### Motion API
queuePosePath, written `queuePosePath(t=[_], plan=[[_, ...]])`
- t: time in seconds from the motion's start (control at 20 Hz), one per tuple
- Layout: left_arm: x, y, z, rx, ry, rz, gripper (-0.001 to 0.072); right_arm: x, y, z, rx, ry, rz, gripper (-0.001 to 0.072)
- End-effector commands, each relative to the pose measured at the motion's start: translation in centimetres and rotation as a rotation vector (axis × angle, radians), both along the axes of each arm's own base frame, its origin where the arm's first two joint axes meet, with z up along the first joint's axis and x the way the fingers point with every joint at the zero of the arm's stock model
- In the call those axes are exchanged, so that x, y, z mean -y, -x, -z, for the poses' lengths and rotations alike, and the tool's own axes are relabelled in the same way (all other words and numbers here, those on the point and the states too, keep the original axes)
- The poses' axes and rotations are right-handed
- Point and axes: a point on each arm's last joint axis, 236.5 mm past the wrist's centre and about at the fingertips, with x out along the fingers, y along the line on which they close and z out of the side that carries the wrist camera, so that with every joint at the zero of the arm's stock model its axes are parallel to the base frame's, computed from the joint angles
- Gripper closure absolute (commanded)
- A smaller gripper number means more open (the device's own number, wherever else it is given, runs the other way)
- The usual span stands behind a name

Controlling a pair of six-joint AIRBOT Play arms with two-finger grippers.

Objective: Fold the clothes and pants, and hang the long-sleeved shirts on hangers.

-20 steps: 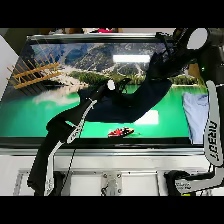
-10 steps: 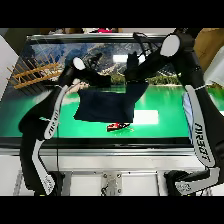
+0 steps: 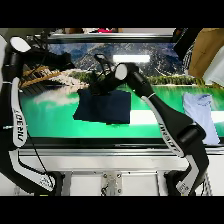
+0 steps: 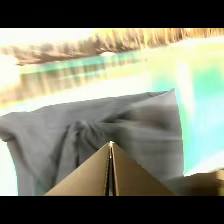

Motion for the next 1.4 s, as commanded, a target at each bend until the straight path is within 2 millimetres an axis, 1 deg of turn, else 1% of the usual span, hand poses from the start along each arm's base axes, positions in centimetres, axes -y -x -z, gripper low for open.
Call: queuePosePath(t=[0.0, 0.05, 0.1, 0.15, 0.2, 0.25, 0.3, 0.35, 0.4, 0.45, 0.55, 0.6, 0.65, 0.7, 0.8, 0.85, 0.9, 0.95, 1.0, 1.05, 1.2, 1.35], plan=[[-3.1, 1.1, -3.2, 0.043, -0.01, -0.046, 0.0693, -6.2, 0.4, 2.9, 0.031, -0.117, -0.021, 0.0163], [-3.4, 1.3, -3.9, 0.059, -0.011, -0.053, 0.0693, -7.4, 0.9, 2.6, 0.017, -0.173, -0.027, 0.0026], [-3.6, 1.5, -4.5, 0.07, -0.012, -0.058, 0.0693, -8.3, 1.3, 1.8, 0.015, -0.217, -0.045, 0.0009], [-3.6, 1.7, -5.0, 0.081, -0.014, -0.058, 0.0693, -8.4, 1.3, 0.5, 0.016, -0.257, -0.048, 0.0009], [-3.5, 1.8, -5.4, 0.091, -0.016, -0.055, 0.0693, -7.8, 1.0, -1.0, 0.011, -0.281, -0.04, 0.0009], [-3.4, 2.0, -5.8, 0.101, -0.019, -0.049, 0.0693, -6.8, 0.7, -2.4, 0.033, -0.283, -0.054, 0.0009], [-2.9, 2.2, -6.1, 0.108, -0.02, -0.038, 0.0693, -5.2, 0.3, -3.6, 0.063, -0.266, -0.076, 0.0009], [-2.3, 2.4, -6.3, 0.115, -0.024, -0.023, 0.0693, -3.0, 0.2, -4.5, 0.079, -0.243, -0.112, 0.0009], [-1.8, 2.6, -6.3, 0.114, -0.039, -0.011, 0.0693, -0.6, 0.3, -4.9, 0.071, -0.218, -0.137, 0.001], [-1.3, 3.0, -5.9, 0.106, -0.071, 0.008, 0.0693, 2.5, 0.5, -4.8, 0.043, -0.187, -0.148, 0.001], [0.0, 3.8, -4.7, 0.084, -0.15, 0.052, 0.0693, 9.6, 0.8, -3.0, -0.049, -0.127, -0.076, 0.001], [0.8, 4.1, -4.1, 0.077, -0.186, 0.072, 0.0693, 13.2, 0.9, -1.7, -0.089, -0.104, 0.0, 0.001], [1.7, 4.6, -3.4, 0.072, -0.213, 0.092, 0.0693, 17.4, 1.0, 0.2, -0.142, -0.082, 0.12, 0.0009], [2.7, 5.1, -2.8, 0.07, -0.225, 0.108, 0.0693, 21.6, 1.3, 2.5, -0.195, -0.058, 0.267, 0.0009], [4.2, 5.8, -1.7, 0.074, -0.226, 0.122, 0.0693, 28.4, 2.0, 7.2, -0.315, -0.078, 0.598, 0.0009], [4.9, 6.3, -1.2, 0.079, -0.221, 0.126, 0.0693, 30.6, 2.4, 9.2, -0.352, -0.105, 0.709, 0.0008], [5.3, 6.6, -0.8, 0.083, -0.218, 0.126, 0.0693, 32.0, 3.1, 11.1, -0.383, -0.127, 0.77, 0.0007], [5.7, 7.2, -0.5, 0.086, -0.215, 0.128, 0.0693, 32.4, 3.6, 12.3, -0.406, -0.144, 0.782, 0.0007], [5.8, 7.5, -0.2, 0.09, -0.212, 0.123, 0.0693, 32.0, 3.8, 13.3, -0.42, -0.16, 0.76, 0.0007], [6.0, 7.9, 0.1, 0.093, -0.21, 0.121, 0.0693, 31.2, 3.8, 13.9, -0.433, -0.182, 0.74, 0.0007], [5.7, 8.8, 1.0, 0.084, -0.208, 0.108, 0.0693, 27.4, 2.6, 14.7, -0.441, -0.266, 0.676, 0.0007], [5.3, 9.3, 1.7, 0.063, -0.213, 0.106, 0.0693, 22.9, 1.2, 14.8, -0.445, -0.312, 0.603, 0.0007]])
